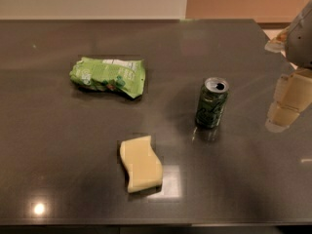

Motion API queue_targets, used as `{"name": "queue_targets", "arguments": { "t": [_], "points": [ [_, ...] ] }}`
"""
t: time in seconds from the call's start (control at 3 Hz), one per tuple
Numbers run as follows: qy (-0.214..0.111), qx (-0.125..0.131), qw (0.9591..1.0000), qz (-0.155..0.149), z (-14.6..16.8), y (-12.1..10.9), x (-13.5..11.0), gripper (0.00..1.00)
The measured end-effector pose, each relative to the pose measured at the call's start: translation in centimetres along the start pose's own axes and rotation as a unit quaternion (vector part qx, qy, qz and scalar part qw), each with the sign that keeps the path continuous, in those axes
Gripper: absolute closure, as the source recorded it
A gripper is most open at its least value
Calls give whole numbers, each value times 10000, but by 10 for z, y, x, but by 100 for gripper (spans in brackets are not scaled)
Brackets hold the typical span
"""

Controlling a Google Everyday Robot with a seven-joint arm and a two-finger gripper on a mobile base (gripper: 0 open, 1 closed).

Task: Move green can near green rice chip bag

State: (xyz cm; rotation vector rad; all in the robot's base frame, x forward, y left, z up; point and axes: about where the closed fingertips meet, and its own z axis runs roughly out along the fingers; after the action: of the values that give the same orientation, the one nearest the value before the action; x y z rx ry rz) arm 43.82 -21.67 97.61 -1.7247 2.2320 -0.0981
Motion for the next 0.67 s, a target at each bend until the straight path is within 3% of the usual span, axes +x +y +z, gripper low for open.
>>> {"name": "queue_targets", "arguments": {
  "t": [0.33, 0.67],
  "points": [
    [-5, 8, 10000, 1, 0, 0, 0, 0],
    [-244, -47, 9997, 61, 6, -9, -4, 0]
  ]
}}
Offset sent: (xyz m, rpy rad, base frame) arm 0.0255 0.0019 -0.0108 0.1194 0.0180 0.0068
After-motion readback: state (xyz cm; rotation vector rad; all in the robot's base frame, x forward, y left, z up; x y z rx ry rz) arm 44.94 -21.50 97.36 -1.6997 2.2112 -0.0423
